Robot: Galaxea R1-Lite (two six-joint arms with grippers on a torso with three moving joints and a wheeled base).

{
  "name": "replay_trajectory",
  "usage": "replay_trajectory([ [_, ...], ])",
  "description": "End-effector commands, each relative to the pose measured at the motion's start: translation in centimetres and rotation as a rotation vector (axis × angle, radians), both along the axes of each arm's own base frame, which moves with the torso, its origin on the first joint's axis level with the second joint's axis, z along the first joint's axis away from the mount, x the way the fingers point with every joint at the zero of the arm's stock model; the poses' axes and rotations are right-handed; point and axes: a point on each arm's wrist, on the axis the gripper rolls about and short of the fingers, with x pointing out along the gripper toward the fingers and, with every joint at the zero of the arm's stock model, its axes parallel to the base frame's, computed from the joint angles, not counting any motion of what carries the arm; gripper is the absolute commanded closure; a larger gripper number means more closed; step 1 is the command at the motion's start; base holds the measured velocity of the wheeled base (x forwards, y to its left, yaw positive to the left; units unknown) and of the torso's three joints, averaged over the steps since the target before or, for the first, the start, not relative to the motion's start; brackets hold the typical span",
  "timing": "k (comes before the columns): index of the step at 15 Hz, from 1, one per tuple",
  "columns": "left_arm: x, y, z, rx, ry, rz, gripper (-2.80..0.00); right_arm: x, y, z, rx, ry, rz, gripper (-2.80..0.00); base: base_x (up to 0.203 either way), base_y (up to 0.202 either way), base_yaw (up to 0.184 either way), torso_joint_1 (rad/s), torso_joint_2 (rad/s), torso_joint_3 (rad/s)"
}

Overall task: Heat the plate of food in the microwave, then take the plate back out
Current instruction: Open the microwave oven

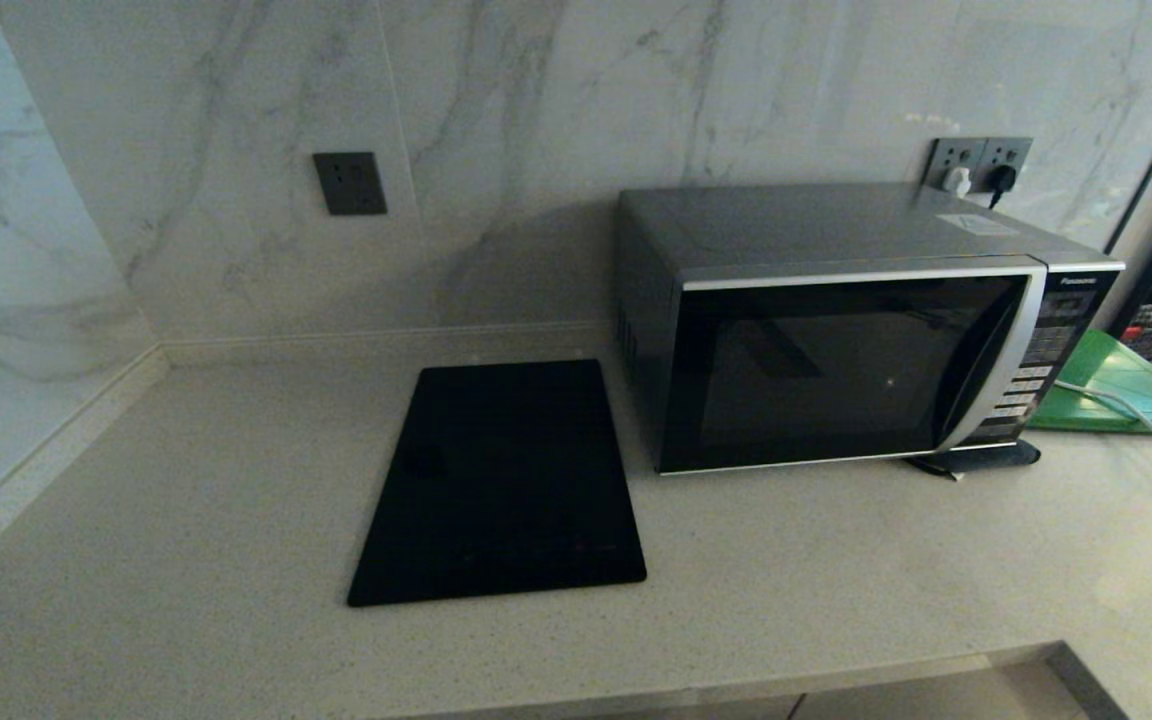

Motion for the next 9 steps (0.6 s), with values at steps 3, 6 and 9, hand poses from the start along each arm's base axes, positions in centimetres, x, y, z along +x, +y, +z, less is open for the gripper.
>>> replay_trajectory([
  [3,0.01,0.00,0.01,-0.001,0.001,0.001,0.00,0.01,0.00,0.00,0.000,0.002,0.000,0.00,0.000,0.000,0.000,0.000,0.00,0.000],
  [6,0.01,0.00,0.01,-0.001,0.001,0.001,0.00,0.01,0.00,0.00,0.000,0.002,0.000,0.00,0.000,0.000,0.000,0.000,0.00,0.000],
  [9,0.01,0.00,0.01,-0.001,0.001,0.001,0.00,0.01,0.00,0.00,0.000,0.002,0.000,0.00,0.000,0.000,0.000,0.000,0.00,0.000],
])
